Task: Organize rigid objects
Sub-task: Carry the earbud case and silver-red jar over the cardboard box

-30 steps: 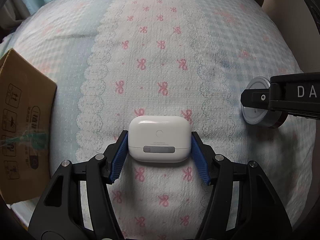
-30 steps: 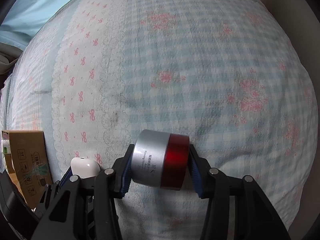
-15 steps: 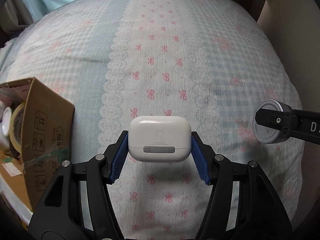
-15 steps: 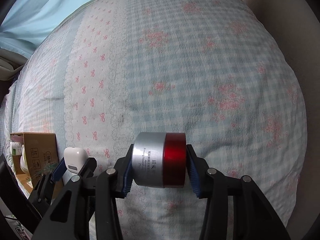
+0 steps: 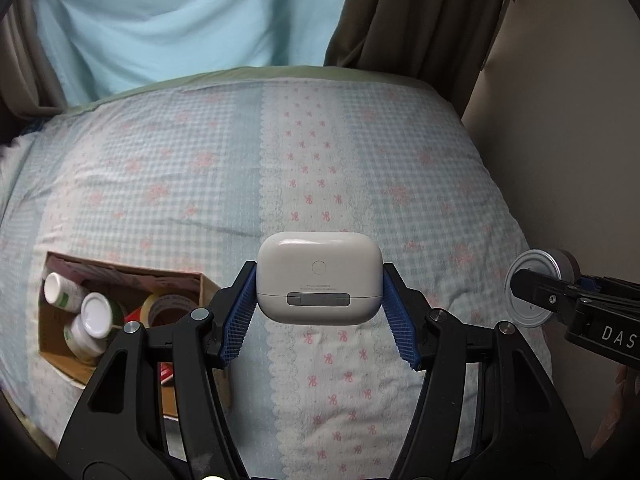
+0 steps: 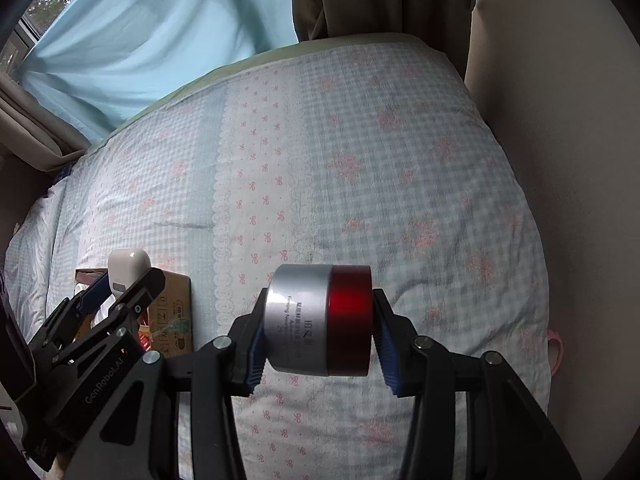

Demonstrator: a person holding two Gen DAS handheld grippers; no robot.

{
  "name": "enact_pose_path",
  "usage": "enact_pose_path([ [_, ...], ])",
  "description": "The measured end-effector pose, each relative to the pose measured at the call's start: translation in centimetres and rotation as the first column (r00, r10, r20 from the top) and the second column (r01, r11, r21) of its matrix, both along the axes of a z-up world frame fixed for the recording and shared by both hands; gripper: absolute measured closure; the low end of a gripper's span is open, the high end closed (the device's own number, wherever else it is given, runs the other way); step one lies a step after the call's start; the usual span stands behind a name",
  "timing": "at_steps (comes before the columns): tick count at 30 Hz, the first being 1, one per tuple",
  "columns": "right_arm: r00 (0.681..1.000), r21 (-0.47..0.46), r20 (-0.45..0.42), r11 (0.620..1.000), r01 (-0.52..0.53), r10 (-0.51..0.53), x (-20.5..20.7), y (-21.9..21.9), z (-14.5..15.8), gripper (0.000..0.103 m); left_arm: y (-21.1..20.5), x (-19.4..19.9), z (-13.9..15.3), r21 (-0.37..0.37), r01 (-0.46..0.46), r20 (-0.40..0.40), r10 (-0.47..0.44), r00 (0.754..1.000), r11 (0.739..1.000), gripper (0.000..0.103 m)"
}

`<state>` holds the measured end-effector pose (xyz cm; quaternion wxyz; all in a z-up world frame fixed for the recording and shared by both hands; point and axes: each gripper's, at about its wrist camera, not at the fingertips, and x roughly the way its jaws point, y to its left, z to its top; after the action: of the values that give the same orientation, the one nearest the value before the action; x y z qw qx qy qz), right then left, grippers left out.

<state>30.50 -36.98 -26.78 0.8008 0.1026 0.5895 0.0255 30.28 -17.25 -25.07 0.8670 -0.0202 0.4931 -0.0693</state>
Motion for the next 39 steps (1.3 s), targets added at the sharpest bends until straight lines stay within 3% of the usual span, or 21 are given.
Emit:
enact_pose_path([
  [8, 0.995, -0.008, 0.101, 1.0, -0.021, 0.022, -3.5, 5.9, 7.4, 0.06, 7.6, -3.3, 7.8, -0.028, 0.022, 0.069, -0.02, 0.997, 0.999, 0.046],
  [17, 0.99, 0.03, 0.142, 0.999, -0.013, 0.009, -5.9, 15.7, 10.9, 0.06, 19.1, -5.6, 10.2, -0.008, 0.042, 0.053, -0.041, 0.998, 0.999, 0.046],
  [28, 0.995, 0.103, 0.083, 0.993, 0.054, -0.063, -4.8, 27.3, 8.0, 0.06, 29.4, -5.1, 6.8, 0.059, 0.159, -0.022, -0.158, 0.987, 0.985, 0.046],
  [39, 0.998, 0.04, -0.055, 0.999, -0.015, 0.017, -2.5, 34.4, 0.9, 0.06, 31.9, 0.6, -1.4, 0.059, 0.251, -0.168, -0.238, 0.957, 0.966, 0.046],
])
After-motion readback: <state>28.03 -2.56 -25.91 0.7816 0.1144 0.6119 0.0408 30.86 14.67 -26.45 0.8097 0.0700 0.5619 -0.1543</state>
